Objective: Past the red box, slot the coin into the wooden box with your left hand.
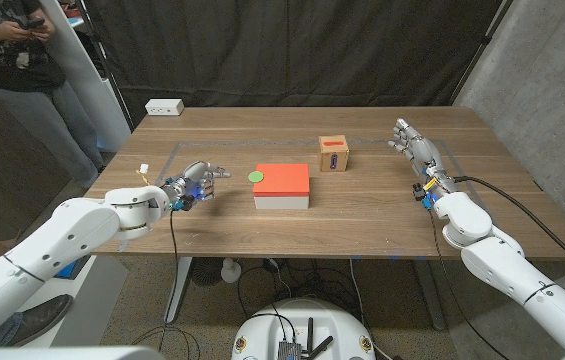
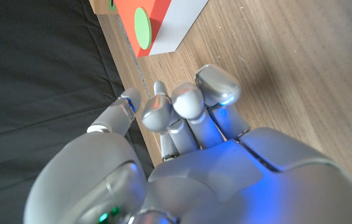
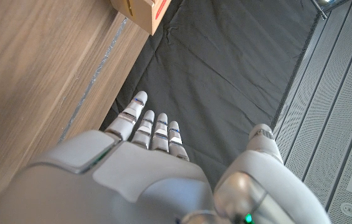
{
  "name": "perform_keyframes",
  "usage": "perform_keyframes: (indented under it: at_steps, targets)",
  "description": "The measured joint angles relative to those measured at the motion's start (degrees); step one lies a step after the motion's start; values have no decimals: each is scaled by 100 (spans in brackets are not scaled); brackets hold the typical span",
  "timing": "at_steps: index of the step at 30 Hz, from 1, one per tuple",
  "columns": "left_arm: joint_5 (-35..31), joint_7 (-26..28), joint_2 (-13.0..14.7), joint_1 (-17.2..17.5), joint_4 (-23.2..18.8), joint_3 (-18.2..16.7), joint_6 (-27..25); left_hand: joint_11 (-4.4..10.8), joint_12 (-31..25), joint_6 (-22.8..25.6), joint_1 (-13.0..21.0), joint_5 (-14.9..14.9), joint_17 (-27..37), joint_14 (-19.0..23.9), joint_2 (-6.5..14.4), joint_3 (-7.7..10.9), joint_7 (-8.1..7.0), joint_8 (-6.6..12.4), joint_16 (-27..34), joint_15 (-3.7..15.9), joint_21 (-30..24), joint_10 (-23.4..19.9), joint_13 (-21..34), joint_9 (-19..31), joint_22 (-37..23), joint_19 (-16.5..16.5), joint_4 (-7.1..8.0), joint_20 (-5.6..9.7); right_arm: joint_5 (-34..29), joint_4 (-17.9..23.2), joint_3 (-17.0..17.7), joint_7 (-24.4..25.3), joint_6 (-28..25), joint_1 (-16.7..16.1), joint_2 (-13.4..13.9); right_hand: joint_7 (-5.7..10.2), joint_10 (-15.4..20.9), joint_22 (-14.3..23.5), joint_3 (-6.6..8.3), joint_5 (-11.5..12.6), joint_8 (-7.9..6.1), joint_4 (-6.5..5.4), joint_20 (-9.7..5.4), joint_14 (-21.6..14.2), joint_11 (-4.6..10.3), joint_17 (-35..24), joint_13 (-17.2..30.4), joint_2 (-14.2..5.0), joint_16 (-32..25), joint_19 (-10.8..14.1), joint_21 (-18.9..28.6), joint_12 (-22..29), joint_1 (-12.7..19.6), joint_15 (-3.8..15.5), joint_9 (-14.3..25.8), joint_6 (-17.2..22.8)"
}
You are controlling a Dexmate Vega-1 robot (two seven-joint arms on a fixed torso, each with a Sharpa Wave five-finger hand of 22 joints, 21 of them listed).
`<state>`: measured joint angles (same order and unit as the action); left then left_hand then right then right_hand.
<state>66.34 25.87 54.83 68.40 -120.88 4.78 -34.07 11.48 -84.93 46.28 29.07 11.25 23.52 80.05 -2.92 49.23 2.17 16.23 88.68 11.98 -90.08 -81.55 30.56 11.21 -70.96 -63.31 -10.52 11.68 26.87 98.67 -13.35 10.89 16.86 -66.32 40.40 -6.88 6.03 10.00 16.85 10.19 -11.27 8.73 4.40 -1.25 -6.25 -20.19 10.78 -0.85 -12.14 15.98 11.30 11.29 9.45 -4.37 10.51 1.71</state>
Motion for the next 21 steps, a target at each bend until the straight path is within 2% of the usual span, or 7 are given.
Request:
perform_keyframes:
  at_steps: [4,7,10,11,20,21]
  targets:
    - [143,132,45,-134,-23,55,-203,0,-49,79,43,0,-86,0,-48,-57,-20,22,0,0,45,0,-31,14,16,-8,9,8,-8,0,1,-11,2,-3,2,0,0,0,0,0,0,0,0,-33,0,0,0,-1,0,0,0,0,1,-33,0,0]
    - [292,284,85,-288,-48,122,-402,-1,-106,91,18,0,-157,0,-117,-79,-30,93,0,0,80,0,-80,65,16,-8,32,8,-11,1,2,-18,3,-4,4,0,2,0,0,0,0,0,0,-33,-1,0,0,-30,0,0,0,0,30,-33,0,0]
    - [382,384,85,-288,-48,122,-514,0,-154,159,13,0,-213,0,-155,-113,-40,175,0,0,88,0,-104,130,16,-8,31,8,-13,0,2,-27,4,-5,6,0,21,0,0,0,0,0,0,-33,-21,0,28,-30,0,0,0,0,29,-33,0,0]
    - [455,475,115,-424,-69,178,-600,0,-154,160,27,0,-227,0,-169,-130,-40,180,0,0,101,0,-109,142,16,-8,35,8,-16,-1,2,-40,6,-8,9,0,21,0,0,0,0,0,0,-33,-21,0,30,-30,0,0,0,0,30,-33,0,0]
    - [800,814,115,-424,-69,178,-938,0,-220,146,73,0,-348,-1,-213,-127,-26,327,40,0,131,1,-159,303,16,-19,32,-3,-16,-6,17,-40,6,-41,37,0,21,0,0,0,0,0,0,-33,-21,-1,30,-30,0,0,0,0,29,-33,0,0]
    - [861,862,199,-803,-96,360,-985,0,-220,140,73,0,-357,0,-213,-127,-20,329,40,0,131,1,-172,321,16,-32,32,7,-20,-6,20,-69,17,-45,41,0,20,0,0,0,0,0,0,-33,-21,-1,30,-30,0,0,0,0,29,-33,0,0]
